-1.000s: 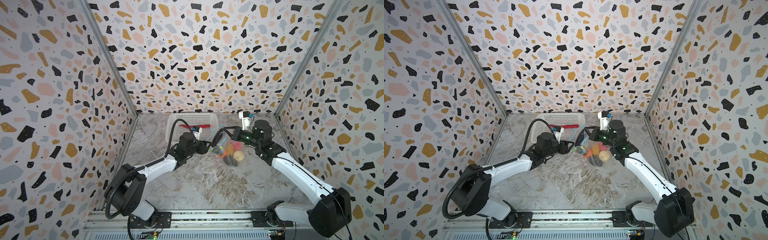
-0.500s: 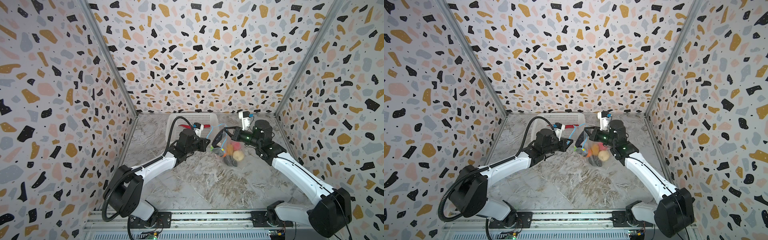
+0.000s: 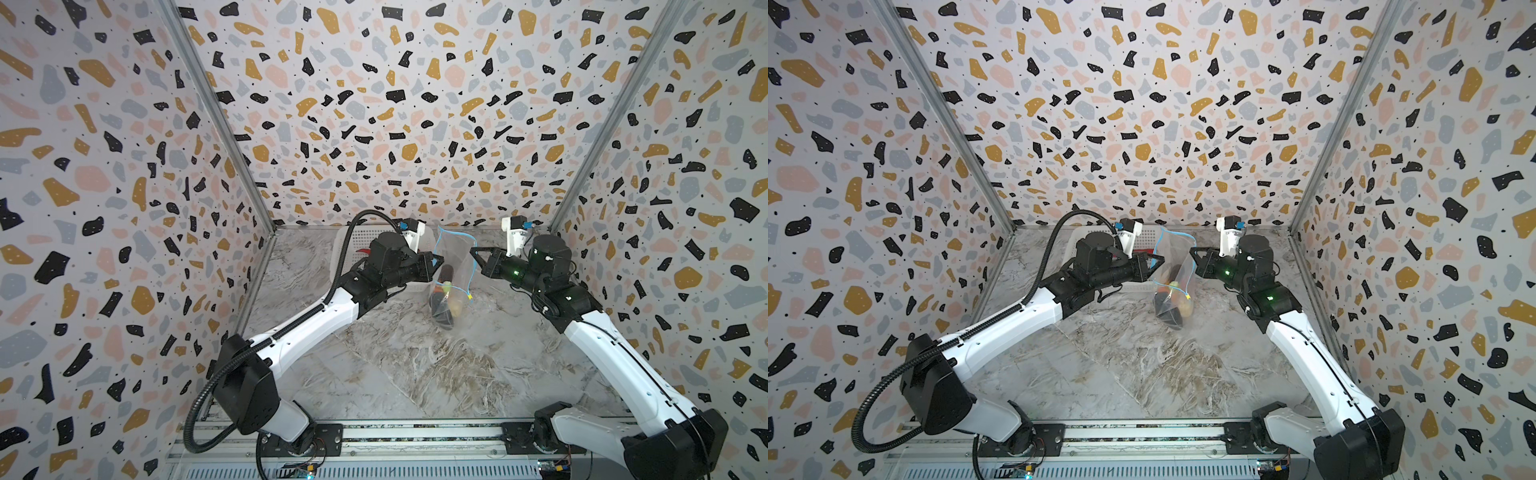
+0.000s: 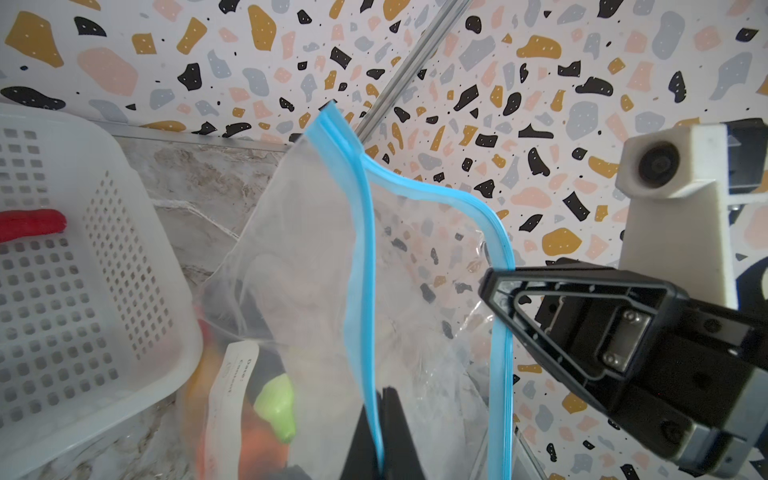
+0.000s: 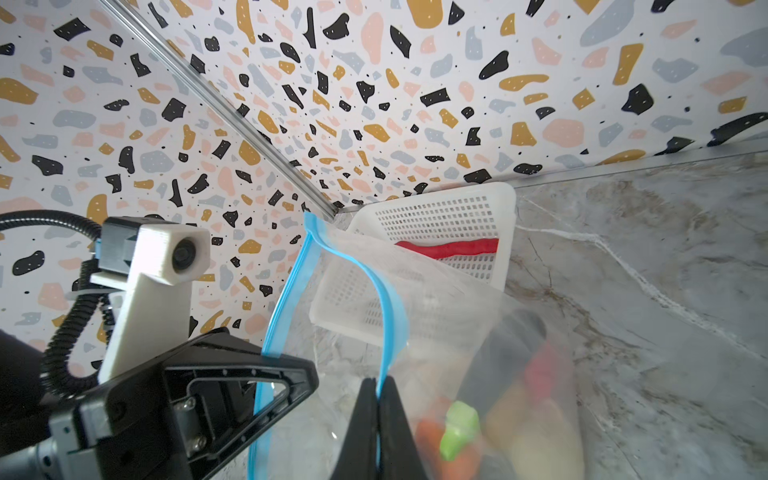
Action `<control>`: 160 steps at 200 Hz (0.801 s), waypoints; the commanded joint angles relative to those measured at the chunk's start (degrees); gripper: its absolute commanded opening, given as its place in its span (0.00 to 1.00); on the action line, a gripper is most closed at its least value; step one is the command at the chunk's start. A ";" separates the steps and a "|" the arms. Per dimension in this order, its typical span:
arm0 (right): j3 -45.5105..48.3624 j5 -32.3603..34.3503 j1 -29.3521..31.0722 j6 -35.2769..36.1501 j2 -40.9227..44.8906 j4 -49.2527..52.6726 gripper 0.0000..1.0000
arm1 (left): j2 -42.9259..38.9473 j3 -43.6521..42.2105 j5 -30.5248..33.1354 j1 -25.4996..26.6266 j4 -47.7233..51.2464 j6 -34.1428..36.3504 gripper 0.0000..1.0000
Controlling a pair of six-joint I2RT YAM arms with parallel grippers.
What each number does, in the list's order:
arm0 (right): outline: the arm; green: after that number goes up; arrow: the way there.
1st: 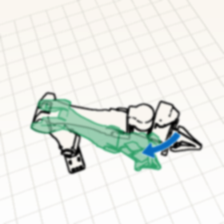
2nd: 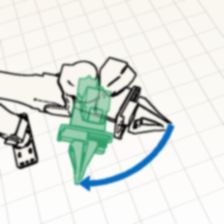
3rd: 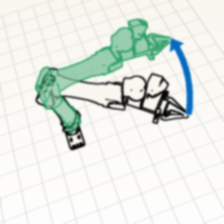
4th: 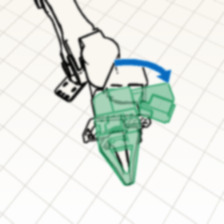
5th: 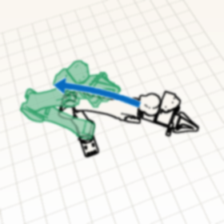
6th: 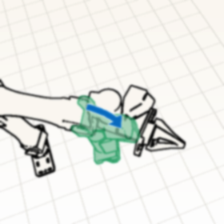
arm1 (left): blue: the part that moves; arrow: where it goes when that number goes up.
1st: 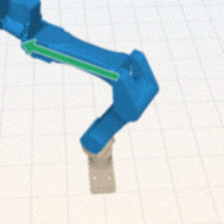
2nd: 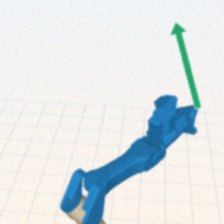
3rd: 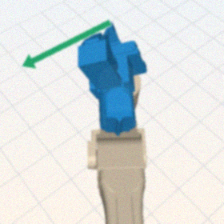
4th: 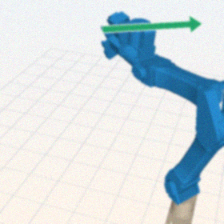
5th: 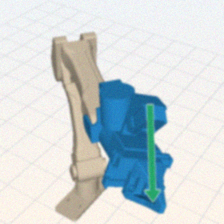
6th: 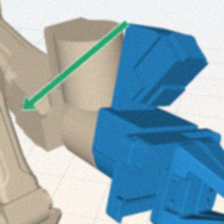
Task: Place the food in the zip-top bag and seal the zipper
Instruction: 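Open the left gripper to release the eggplant into the bag, then move the left gripper back over the basket above the red chili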
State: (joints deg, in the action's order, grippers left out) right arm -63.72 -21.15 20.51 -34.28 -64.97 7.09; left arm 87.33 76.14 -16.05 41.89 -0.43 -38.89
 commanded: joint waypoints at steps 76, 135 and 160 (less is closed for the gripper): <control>-8.04 0.93 -6.10 4.05 6.26 11.35 0.00 | 5.93 2.47 3.08 6.34 -10.64 -6.26 0.00; 2.57 -2.49 -3.78 0.47 4.71 3.52 0.00 | 6.13 -6.73 5.33 6.10 -13.55 -4.95 0.16; 5.21 -2.80 -2.68 -0.23 3.17 1.03 0.00 | 5.69 -8.27 6.42 5.11 -13.26 -2.82 0.29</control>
State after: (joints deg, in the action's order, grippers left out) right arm -59.40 -22.50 16.75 -33.36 -61.45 13.58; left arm 93.60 68.73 -11.22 47.86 -10.74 -44.16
